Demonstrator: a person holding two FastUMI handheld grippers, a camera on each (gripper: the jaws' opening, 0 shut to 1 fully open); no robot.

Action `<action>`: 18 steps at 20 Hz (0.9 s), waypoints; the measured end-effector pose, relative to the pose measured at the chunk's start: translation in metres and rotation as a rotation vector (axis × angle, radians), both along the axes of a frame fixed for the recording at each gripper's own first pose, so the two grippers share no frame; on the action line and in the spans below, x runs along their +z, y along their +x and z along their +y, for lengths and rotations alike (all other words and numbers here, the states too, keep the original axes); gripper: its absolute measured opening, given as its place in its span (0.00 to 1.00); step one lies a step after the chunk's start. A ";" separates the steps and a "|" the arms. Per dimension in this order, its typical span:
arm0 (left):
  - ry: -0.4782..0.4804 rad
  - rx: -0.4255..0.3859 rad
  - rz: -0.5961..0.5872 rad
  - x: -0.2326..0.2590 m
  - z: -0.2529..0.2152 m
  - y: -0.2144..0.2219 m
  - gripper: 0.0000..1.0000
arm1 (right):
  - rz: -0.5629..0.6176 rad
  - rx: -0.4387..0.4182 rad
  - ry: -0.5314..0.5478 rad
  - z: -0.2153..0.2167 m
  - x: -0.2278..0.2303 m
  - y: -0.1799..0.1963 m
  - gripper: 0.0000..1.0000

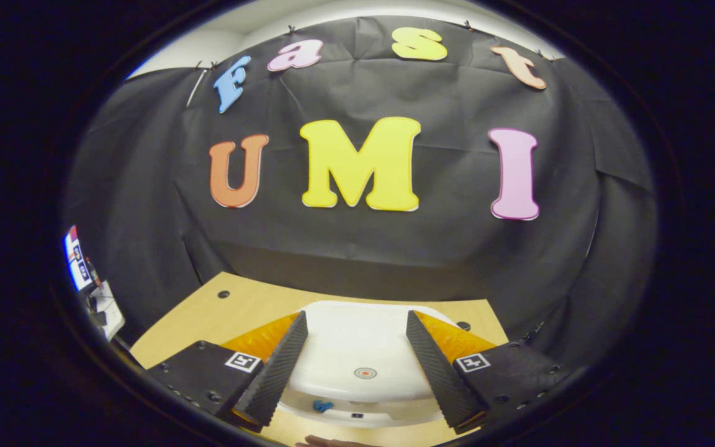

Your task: Press the lid of the desktop garbage bin to open it, pick up the crumpled paper on the desktop and throw it into the bin, then pick up the pop can on the desktop and drop it into the bin, and finally close the garbage bin lid.

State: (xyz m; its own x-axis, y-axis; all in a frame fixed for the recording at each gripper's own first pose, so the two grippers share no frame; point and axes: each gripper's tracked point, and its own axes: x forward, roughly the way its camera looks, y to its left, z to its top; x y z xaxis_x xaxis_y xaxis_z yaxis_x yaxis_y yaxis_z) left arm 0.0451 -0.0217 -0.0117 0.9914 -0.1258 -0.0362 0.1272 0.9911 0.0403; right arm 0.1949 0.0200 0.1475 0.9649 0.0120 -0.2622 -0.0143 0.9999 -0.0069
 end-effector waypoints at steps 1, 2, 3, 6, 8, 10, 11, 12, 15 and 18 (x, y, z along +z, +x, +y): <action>-0.003 -0.006 0.003 0.000 -0.003 0.000 0.98 | 0.020 0.000 0.003 -0.001 -0.009 0.002 0.98; -0.004 -0.009 0.006 -0.001 -0.004 0.000 0.98 | 0.039 0.009 0.007 0.001 -0.017 0.000 0.99; -0.004 -0.010 0.008 -0.002 -0.004 0.000 0.98 | 0.048 0.013 0.013 0.000 -0.023 0.001 0.99; 0.002 -0.018 0.000 0.001 -0.005 -0.003 0.98 | 0.097 0.016 0.027 -0.005 -0.046 -0.005 0.99; 0.004 -0.021 -0.005 0.000 -0.004 -0.001 0.98 | 0.054 0.024 0.006 -0.004 -0.044 -0.005 1.00; -0.002 -0.030 0.012 -0.005 -0.004 0.000 0.98 | 0.023 0.020 0.010 -0.005 -0.045 -0.014 1.00; -0.006 -0.027 0.019 -0.005 -0.002 0.000 0.98 | 0.004 0.015 0.018 -0.005 -0.046 -0.018 0.99; -0.009 -0.021 0.024 -0.006 0.000 0.002 0.98 | -0.018 0.011 0.021 -0.006 -0.048 -0.022 1.00; -0.014 -0.018 0.035 -0.008 0.001 0.003 0.98 | -0.127 -0.007 0.011 -0.006 -0.050 -0.029 0.99; -0.013 -0.015 0.039 -0.009 0.001 0.005 0.98 | -0.266 -0.006 0.011 -0.007 -0.054 -0.031 0.98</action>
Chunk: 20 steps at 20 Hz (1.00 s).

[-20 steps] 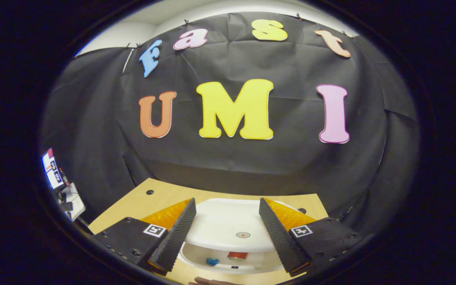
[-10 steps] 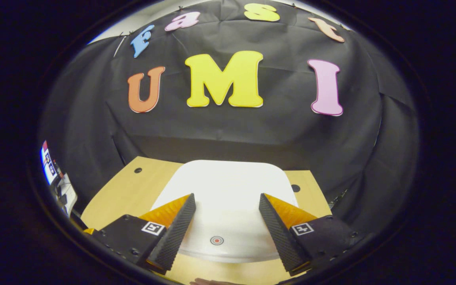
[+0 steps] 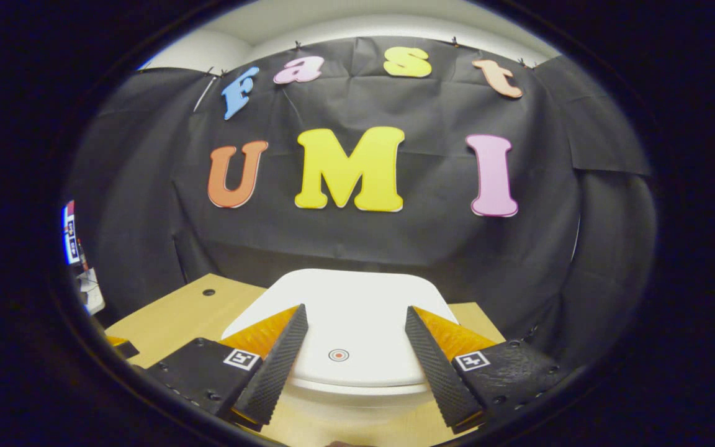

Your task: Press the lid of the desktop garbage bin to open it, pick up the crumpled paper on the desktop and throw it into the bin, then pick up the pop can on the desktop and drop it into the bin, and finally close the garbage bin lid.

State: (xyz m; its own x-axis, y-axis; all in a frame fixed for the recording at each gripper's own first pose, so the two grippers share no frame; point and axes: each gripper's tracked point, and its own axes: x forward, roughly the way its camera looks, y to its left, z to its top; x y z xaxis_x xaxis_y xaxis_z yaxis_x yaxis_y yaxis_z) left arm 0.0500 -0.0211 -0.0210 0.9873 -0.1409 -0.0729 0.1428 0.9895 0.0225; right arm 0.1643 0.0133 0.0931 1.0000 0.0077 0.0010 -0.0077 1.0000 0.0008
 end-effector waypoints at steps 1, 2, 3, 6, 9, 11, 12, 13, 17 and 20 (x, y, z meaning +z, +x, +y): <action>0.000 0.000 0.003 0.000 0.000 0.001 0.98 | -0.031 0.002 0.019 0.000 -0.002 0.000 0.98; -0.001 0.001 0.005 -0.002 0.001 0.001 0.98 | -0.044 0.003 0.021 0.000 -0.004 0.001 0.99; -0.001 0.004 0.006 -0.002 0.002 0.001 0.98 | -0.059 0.004 0.016 0.001 -0.005 0.000 0.99; -0.007 0.021 0.016 -0.005 0.007 0.004 0.98 | -0.048 0.031 0.031 0.001 -0.011 0.001 1.00; -0.009 0.020 0.028 -0.008 0.004 0.006 0.98 | -0.112 0.068 0.061 0.000 -0.002 -0.001 0.99; 0.000 0.016 0.023 -0.007 0.004 0.006 0.98 | -0.137 0.066 0.061 -0.002 -0.005 -0.004 0.98; 0.003 0.017 0.020 -0.007 0.005 0.007 0.98 | -0.152 0.064 0.039 -0.002 -0.005 -0.010 0.98; 0.003 0.018 0.022 -0.009 0.007 0.009 0.98 | -0.145 0.055 0.039 -0.003 -0.006 -0.014 0.98; 0.005 0.031 0.026 -0.010 0.014 0.011 0.98 | -0.125 0.045 0.099 -0.006 -0.005 -0.032 0.96; 0.004 0.043 0.022 -0.010 0.020 0.012 0.98 | -0.134 0.053 0.118 -0.007 -0.006 -0.050 0.96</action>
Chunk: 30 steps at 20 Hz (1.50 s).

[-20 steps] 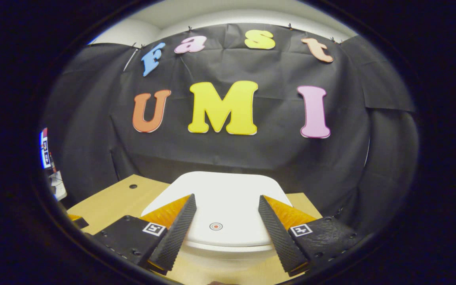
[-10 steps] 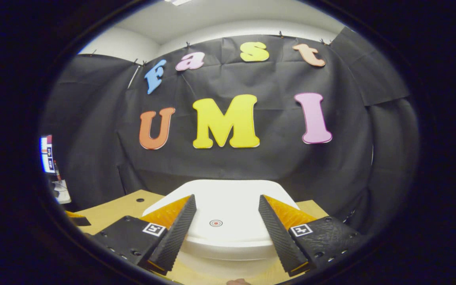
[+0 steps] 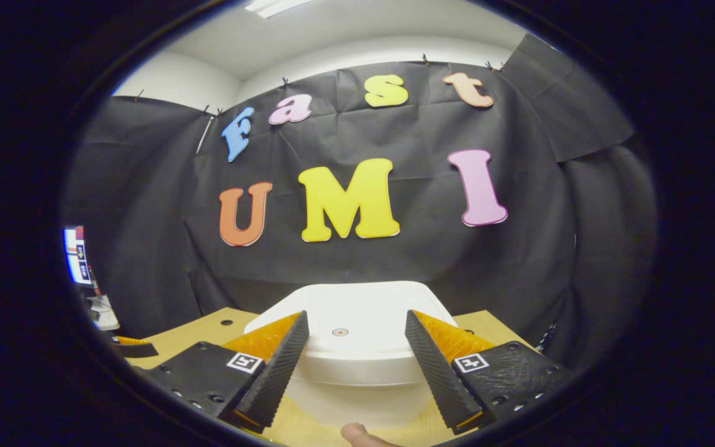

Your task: Press the lid of the desktop garbage bin to open it, pick up the crumpled paper on the desktop and throw it into the bin, then pick up the pop can on the desktop and drop it into the bin, and finally close the garbage bin lid.

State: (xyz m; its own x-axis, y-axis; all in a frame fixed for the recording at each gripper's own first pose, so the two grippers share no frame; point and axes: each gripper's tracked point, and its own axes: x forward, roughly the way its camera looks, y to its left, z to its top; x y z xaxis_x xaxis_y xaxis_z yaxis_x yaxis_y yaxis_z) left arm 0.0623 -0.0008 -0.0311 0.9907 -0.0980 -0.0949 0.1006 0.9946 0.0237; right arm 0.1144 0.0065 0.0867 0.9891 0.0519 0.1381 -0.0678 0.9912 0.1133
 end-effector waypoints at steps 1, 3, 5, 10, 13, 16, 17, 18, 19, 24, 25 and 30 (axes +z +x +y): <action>-0.003 0.003 0.001 0.000 0.001 0.000 0.98 | 0.006 -0.006 0.000 -0.002 -0.003 -0.004 0.96; -0.004 0.003 0.004 0.000 0.001 -0.001 0.98 | 0.034 -0.025 -0.007 -0.006 -0.016 -0.017 0.96; 0.002 -0.006 -0.006 0.004 -0.003 -0.003 0.98 | 0.053 -0.008 -0.013 -0.002 -0.033 -0.036 0.96; 0.018 -0.001 -0.060 0.019 0.003 -0.013 0.98 | 0.032 -0.027 -0.077 -0.017 -0.055 -0.076 0.96; 0.037 0.010 -0.084 0.026 0.008 -0.019 0.98 | 0.014 -0.071 -0.035 -0.034 -0.061 -0.101 0.96; 0.010 -0.003 -0.113 0.036 0.007 -0.029 0.98 | 0.025 -0.097 -0.023 -0.045 -0.069 -0.114 0.96; -0.003 -0.014 -0.115 0.038 0.006 -0.031 0.98 | 0.028 -0.103 -0.023 -0.046 -0.071 -0.116 0.96; -0.010 -0.021 -0.123 0.041 0.005 -0.035 0.98 | 0.035 -0.100 -0.025 -0.044 -0.073 -0.118 0.93; -0.009 -0.021 -0.133 0.045 0.006 -0.038 0.98 | 0.039 -0.094 -0.027 -0.041 -0.076 -0.118 0.96; -0.005 -0.010 -0.146 0.047 0.012 -0.041 0.98 | 0.031 -0.074 -0.065 -0.025 -0.076 -0.128 0.96; -0.005 -0.010 -0.143 0.045 0.011 -0.041 0.98 | 0.024 -0.068 -0.078 -0.022 -0.076 -0.128 0.94; 0.001 -0.026 -0.130 0.044 0.003 -0.040 0.98 | 0.028 -0.086 -0.104 -0.022 -0.077 -0.131 0.96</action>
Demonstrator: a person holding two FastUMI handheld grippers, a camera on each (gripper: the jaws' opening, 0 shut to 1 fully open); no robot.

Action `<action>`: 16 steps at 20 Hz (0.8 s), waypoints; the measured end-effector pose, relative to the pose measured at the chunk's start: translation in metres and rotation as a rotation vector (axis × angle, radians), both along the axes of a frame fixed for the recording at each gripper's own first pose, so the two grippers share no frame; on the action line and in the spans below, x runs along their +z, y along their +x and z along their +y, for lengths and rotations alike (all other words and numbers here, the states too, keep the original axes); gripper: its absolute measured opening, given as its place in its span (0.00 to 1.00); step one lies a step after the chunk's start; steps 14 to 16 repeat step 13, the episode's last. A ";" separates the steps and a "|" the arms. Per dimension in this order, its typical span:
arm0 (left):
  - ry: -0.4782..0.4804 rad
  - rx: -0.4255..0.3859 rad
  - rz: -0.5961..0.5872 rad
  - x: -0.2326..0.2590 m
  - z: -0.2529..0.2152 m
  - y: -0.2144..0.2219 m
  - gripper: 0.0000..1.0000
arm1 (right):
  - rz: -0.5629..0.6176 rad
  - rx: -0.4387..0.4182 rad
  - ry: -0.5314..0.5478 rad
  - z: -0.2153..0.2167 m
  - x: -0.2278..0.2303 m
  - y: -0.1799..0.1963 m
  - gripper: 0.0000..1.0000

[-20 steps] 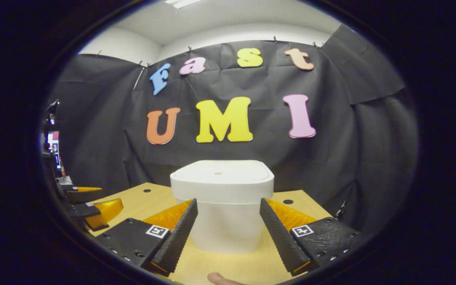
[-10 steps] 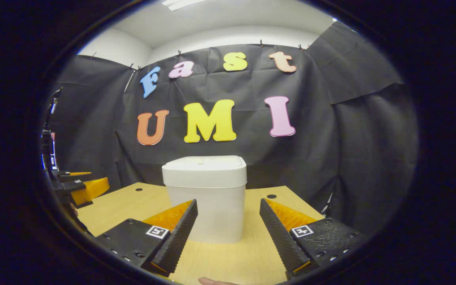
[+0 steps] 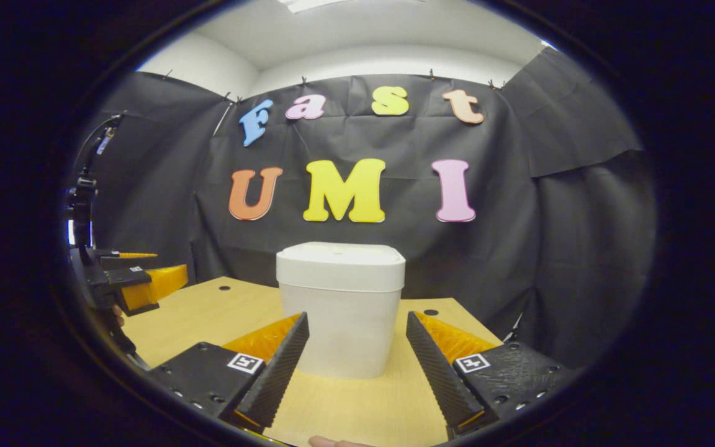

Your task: Press the lid of the desktop garbage bin to open it, pick up the crumpled paper on the desktop and throw it into the bin, then pick up the pop can on the desktop and drop it into the bin, and finally close the garbage bin lid.

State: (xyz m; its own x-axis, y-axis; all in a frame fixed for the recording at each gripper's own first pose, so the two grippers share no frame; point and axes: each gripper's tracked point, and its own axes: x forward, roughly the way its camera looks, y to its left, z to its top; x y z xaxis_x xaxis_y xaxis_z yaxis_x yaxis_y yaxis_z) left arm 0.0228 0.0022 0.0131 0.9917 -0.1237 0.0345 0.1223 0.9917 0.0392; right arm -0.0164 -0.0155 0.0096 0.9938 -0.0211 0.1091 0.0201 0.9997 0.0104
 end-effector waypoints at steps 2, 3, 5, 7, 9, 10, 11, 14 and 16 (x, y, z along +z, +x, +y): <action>0.000 0.004 0.001 -0.001 0.001 -0.001 0.98 | -0.009 0.011 0.003 0.002 0.004 -0.003 0.96; 0.001 0.004 0.001 0.000 0.000 -0.001 0.98 | -0.015 0.003 0.002 -0.002 0.004 -0.005 0.96; 0.004 -0.001 -0.001 0.000 -0.003 -0.001 0.98 | -0.015 -0.010 -0.014 -0.007 0.001 -0.005 0.96; 0.007 -0.009 0.005 -0.002 -0.007 -0.002 0.98 | -0.007 -0.018 -0.024 -0.010 -0.002 -0.006 0.96; 0.007 -0.010 0.010 -0.005 -0.008 0.000 0.98 | 0.004 -0.025 -0.031 -0.012 -0.004 -0.005 0.96; 0.008 -0.011 0.010 -0.003 -0.008 -0.001 0.98 | 0.005 -0.028 -0.034 -0.013 -0.004 -0.005 0.96; 0.010 -0.013 0.007 -0.002 -0.009 -0.003 0.98 | 0.004 -0.029 -0.034 -0.013 -0.004 -0.005 0.96; 0.012 -0.012 0.004 -0.001 -0.008 -0.004 0.98 | 0.005 -0.024 -0.032 -0.011 -0.005 -0.005 0.96; 0.012 -0.012 0.004 -0.001 -0.008 -0.004 0.98 | 0.005 -0.024 -0.032 -0.011 -0.005 -0.005 0.96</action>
